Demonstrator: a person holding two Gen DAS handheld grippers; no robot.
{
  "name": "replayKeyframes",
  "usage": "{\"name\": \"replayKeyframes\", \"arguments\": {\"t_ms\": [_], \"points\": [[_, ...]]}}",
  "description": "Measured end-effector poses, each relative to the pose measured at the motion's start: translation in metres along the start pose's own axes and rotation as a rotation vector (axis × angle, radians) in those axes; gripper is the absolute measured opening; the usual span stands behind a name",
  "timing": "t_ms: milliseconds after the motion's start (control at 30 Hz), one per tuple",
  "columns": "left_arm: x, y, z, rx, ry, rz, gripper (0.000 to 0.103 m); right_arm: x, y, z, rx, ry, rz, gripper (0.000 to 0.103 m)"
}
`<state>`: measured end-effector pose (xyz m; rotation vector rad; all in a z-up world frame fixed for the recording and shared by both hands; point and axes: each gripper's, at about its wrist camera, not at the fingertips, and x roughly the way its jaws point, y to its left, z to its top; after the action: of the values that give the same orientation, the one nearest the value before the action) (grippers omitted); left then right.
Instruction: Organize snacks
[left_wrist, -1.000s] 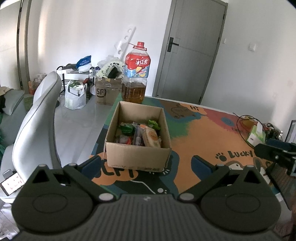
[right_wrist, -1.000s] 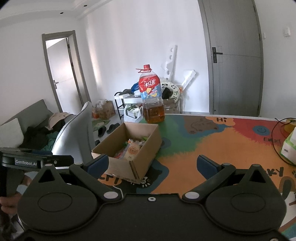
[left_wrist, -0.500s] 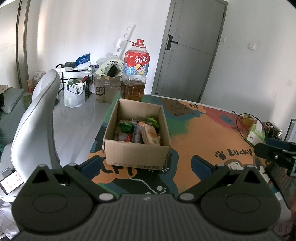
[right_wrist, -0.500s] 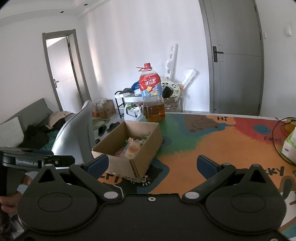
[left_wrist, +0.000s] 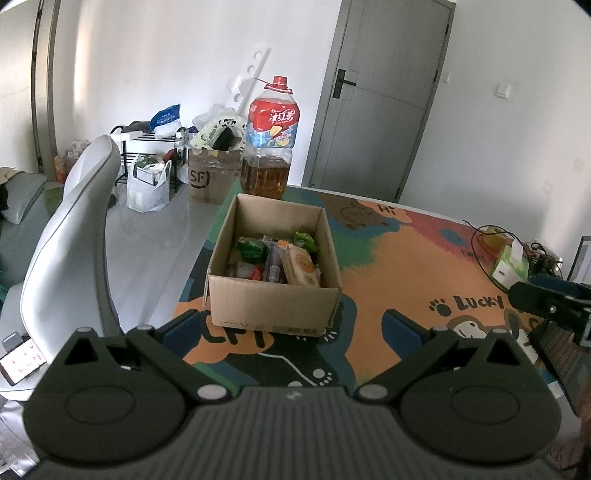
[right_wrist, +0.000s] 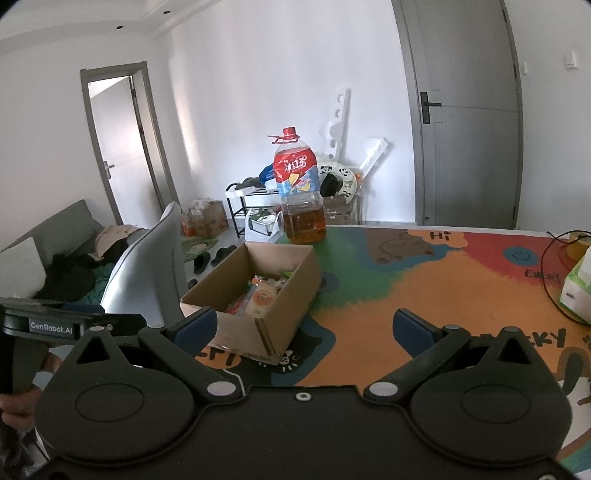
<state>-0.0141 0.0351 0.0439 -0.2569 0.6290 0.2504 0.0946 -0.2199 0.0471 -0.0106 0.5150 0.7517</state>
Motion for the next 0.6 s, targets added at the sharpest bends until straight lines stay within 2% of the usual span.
{"name": "replayKeyframes", "arguments": {"t_ms": [600], "points": [[0.0017,-0.0027,-0.0017,0.012,0.004,-0.008,0.103,0.003,-0.0022,-0.0026,0.002,0.008,-0.001,0.103]]}}
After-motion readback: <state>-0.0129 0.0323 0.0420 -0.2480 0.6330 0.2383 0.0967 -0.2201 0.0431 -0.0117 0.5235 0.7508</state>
